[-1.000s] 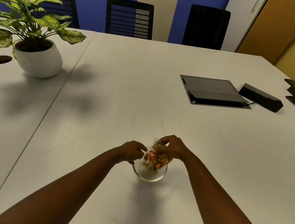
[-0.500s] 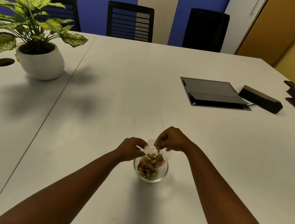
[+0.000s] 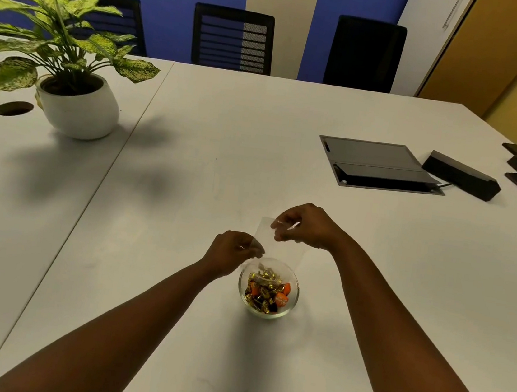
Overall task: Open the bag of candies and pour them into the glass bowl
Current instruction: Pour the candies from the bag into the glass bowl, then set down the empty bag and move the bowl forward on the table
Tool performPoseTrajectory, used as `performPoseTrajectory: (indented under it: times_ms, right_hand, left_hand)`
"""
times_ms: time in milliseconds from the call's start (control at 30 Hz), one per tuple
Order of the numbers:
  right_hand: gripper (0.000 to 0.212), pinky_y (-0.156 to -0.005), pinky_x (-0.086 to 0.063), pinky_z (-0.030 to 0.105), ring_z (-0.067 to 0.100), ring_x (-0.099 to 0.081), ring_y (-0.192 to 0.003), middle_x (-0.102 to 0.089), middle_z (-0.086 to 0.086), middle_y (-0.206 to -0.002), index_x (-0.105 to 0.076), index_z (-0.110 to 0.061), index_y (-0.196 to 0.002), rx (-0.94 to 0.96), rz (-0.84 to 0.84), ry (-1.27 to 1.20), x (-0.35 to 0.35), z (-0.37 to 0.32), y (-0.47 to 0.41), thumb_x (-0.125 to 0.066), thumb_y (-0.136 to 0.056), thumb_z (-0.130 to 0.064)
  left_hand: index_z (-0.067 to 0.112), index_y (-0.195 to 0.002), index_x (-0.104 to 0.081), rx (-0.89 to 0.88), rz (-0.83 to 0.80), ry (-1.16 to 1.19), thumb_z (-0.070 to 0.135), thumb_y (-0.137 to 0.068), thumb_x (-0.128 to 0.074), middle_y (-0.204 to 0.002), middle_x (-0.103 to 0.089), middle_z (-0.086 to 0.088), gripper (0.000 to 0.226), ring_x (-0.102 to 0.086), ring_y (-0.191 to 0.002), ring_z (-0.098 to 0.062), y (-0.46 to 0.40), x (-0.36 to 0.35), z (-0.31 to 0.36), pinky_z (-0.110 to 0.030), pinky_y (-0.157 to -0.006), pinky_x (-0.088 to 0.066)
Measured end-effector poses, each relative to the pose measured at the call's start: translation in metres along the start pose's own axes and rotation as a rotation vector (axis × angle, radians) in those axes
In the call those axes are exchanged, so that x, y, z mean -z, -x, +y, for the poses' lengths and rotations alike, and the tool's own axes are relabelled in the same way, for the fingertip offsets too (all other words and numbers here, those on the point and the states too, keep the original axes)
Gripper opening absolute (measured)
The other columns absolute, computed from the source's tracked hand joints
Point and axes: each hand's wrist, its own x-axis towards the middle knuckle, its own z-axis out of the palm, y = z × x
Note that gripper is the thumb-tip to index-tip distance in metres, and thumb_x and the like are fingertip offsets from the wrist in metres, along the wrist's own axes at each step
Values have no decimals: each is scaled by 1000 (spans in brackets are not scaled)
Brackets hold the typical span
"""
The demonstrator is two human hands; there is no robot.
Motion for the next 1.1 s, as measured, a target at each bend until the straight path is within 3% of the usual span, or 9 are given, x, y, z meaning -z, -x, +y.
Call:
performPoseTrajectory:
  times_ms: [33, 100, 267, 433, 567, 700, 833, 900, 1100]
  right_hand:
    - [38, -65, -47, 12, 3, -62, -79, -70, 4, -100, -68, -16, -108, 11, 24, -20, -1, 1, 1, -77, -72, -21]
    - [52, -81, -45, 24, 12, -58, -98, -63, 4, -112, -60, -20, -120, -9, 75, -153, -7, 1, 0, -77, -72, -30]
    - [48, -96, -46, 39, 26, -57, -115, -60, 13, -123, -55, -16, -124, -205, 239, -394, -16, 15, 1, -63, -83, -38]
    - [48, -68, -42, 26, 23, -52, -101, -60, 16, -120, -56, -6, -125, -424, 57, -192, -34, 39, 5, -66, -83, -28]
    - [41, -77, -43, 34, 22, -53, -93, -61, 15, -115, -57, -7, -122, -537, -21, -199, -51, 53, 11, -63, -86, -25]
    - [32, -76, -46, 35, 22, -56, -90, -57, 7, -101, -61, -8, -118, -545, -15, -263, -64, 60, 14, -57, -90, -23]
    - [27, -70, -50, 32, 21, -57, -89, -63, 10, -108, -63, -10, -114, -551, 6, -248, -72, 63, 16, -53, -91, -19]
    - [26, -75, -52, 37, 21, -56, -90, -64, 12, -111, -63, -9, -113, -549, 27, -232, -74, 64, 16, -50, -91, -15]
    - [29, -83, -56, 45, 30, -61, -103, -61, 17, -122, -64, -11, -113, -539, 47, -156, -78, 61, 17, -43, -93, -13]
  left_hand:
    - [4, -91, -72, 19, 12, 45, 11, -85, -60, -89, -73, -8, 15, -65, -75, -8, 0, 1, -1, -7, -63, -48]
    - [11, -84, -69, 80, 48, 176, 10, -87, -57, -81, -71, -4, 13, -65, -71, -5, 4, 7, -5, -11, -61, -48]
    - [9, -82, -64, 243, 182, 476, 6, -90, -53, -72, -63, -6, 14, -63, -64, -17, 11, 24, -20, -17, -55, -50]
    - [6, -85, -60, 452, 254, 513, 5, -91, -51, -72, -61, -7, 11, -62, -63, -20, 27, 31, -50, -15, -42, -50]
    - [8, -79, -58, 560, 191, 490, 5, -91, -52, -73, -61, -7, 13, -64, -61, -19, 39, 24, -69, -22, -49, -52]
    - [9, -71, -57, 593, 191, 484, 3, -91, -51, -68, -59, -7, 21, -64, -42, -11, 43, 18, -78, -18, -40, -52]
    - [8, -71, -57, 635, 231, 419, -1, -90, -50, -69, -59, -10, 21, -60, -57, -21, 46, 18, -87, -19, -37, -50]
    - [7, -70, -58, 640, 243, 370, -5, -87, -48, -67, -58, -12, 23, -58, -56, -23, 48, 19, -92, -17, -34, -48]
    - [12, -54, -62, 653, 113, 135, -3, -77, -55, -35, -56, 5, 28, -49, -27, -6, 49, 16, -93, -11, -33, -37]
